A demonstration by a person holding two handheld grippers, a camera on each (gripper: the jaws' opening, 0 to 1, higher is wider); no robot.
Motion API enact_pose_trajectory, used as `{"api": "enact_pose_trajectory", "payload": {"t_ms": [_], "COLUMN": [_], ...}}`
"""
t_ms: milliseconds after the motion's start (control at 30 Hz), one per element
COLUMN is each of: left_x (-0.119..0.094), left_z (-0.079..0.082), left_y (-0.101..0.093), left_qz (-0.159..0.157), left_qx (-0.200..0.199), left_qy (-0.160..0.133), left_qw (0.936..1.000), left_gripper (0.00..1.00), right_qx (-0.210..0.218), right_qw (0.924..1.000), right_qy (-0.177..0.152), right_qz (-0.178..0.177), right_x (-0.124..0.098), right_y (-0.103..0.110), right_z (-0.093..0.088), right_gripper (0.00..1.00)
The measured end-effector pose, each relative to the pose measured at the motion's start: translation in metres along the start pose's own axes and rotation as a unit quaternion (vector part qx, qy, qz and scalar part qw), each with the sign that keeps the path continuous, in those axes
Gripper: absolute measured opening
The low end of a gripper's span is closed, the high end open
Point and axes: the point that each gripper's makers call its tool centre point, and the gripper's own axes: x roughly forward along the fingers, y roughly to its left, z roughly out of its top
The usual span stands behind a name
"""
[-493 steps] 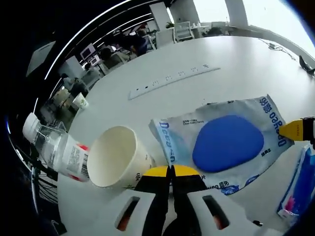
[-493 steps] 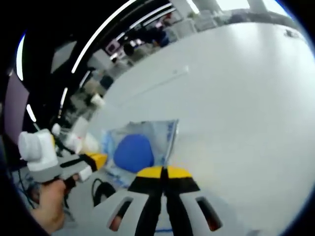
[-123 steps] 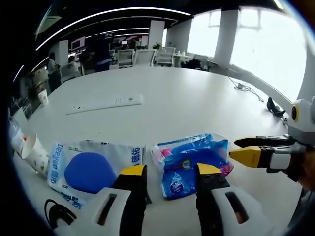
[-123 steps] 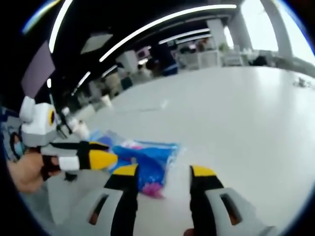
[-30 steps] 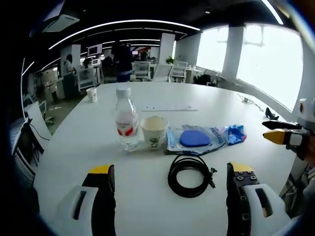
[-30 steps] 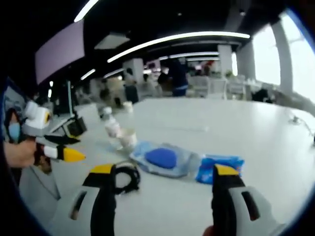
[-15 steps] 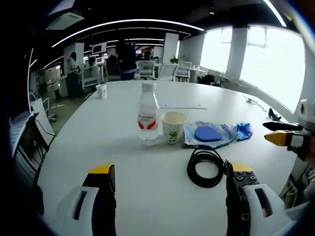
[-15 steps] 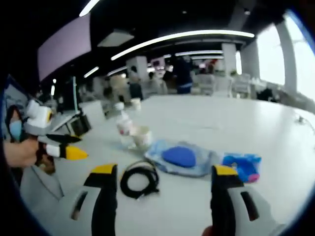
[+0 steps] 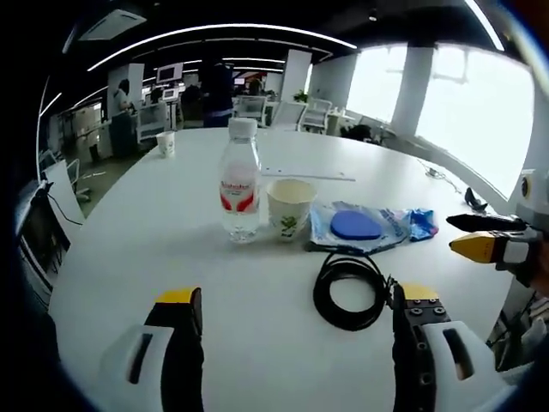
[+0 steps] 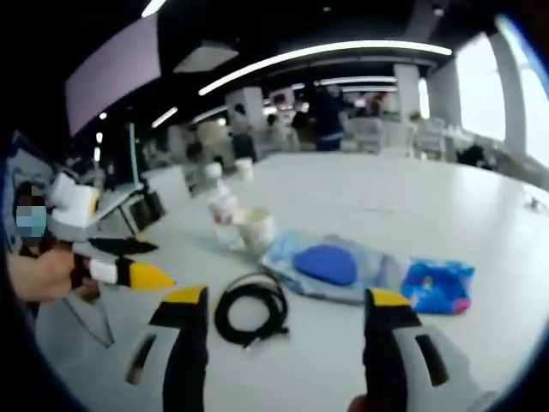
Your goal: Arrange the tabletop items into an orderly group along one side of the table until the central work area is clear of visible clutter.
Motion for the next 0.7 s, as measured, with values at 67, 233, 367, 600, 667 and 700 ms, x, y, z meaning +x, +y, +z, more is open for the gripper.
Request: {"api": "enact_pose_trajectory", "payload": {"t_ms": [67,233,367,600,667,700], "left_x": [0.005,0.018,0.032,0.047,0.052,0.054], "left_z": [-0.003,-0.008,-0.012,-0.015,-0.017,-0.017], "left_y": [-0.001,-0.005,-0.005,-0.009,-0.007,-0.007], "left_qz": [-0.002,-0.001,-0.002,-0.006,-0.005,-0.005], "left_qx": [-0.001,0.004,0.01,0.015,0.015,0.015], "left_qy": [0.007,0.022,0.036,0.05,0.054,0.056], "left_qw": [1.0,0.9997,0.9993,0.9986,0.9984,0.9983], "left_gripper": [0.9,0.88,0.87,0.86,0.85,0.85], "right_qx": [0.003,0.018,0.02,0.032,0.034,0.037], "right_qw": [1.0,0.9997,0.9995,0.9989,0.9987,0.9985], "right_qy": [0.004,0.014,0.023,0.032,0.036,0.039], "right_qz": [0.002,0.008,0.01,0.012,0.011,0.012], "right_x": [0.005,0.019,0.028,0.041,0.045,0.047], "right_y": [0.0,0.002,0.002,-0.002,-0.003,-0.003], "right_z": [-0.003,-0.012,-0.018,-0.026,-0.029,-0.032], "right_gripper": [0.7,0.67,0.65,0.64,0.64,0.64]}}
